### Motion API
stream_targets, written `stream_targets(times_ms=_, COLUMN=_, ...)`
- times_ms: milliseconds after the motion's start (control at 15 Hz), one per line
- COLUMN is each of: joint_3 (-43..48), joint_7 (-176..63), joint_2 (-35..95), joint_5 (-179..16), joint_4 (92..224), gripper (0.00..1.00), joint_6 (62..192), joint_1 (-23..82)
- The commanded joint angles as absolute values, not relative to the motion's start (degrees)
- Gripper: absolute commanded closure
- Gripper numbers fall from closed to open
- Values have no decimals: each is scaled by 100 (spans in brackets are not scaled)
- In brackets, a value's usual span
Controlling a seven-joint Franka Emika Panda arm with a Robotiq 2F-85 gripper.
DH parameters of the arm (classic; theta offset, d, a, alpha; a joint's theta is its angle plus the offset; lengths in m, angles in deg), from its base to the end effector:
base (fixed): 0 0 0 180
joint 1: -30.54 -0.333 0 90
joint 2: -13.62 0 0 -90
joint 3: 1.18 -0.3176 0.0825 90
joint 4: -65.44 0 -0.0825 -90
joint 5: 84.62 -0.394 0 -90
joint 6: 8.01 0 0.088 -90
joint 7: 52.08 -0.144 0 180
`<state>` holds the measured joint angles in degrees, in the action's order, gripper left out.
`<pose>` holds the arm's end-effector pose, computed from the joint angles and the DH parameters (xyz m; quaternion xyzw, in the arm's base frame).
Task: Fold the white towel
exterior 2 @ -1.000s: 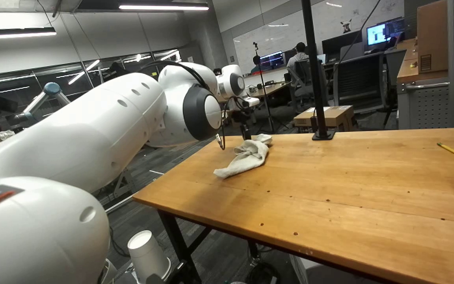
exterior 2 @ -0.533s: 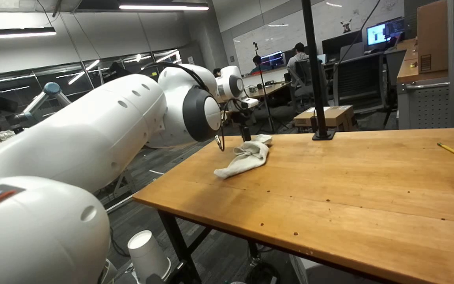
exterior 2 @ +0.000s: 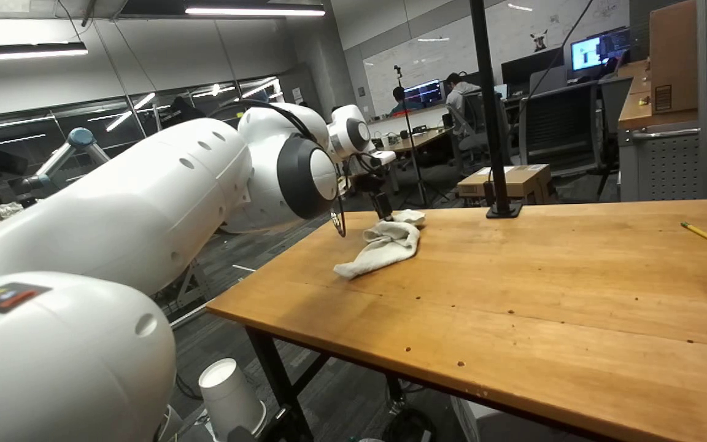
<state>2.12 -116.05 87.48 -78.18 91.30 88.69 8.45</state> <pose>0.7639 0.2726 0.2106 0.9301 -0.3567 0.0369 0.0790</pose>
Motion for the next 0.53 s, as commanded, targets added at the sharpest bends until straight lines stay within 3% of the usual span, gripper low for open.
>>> stream_targets(times_ms=0, joint_3=342, joint_7=-11477, joint_2=8576, joint_5=-7686, joint_4=9130, gripper=0, joint_6=8881, joint_1=749)
stream_targets(times_ms=467, joint_3=242, joint_7=-11371, joint_2=8311, joint_5=-7810, joint_4=9117, gripper=0, joint_6=8805, joint_1=824)
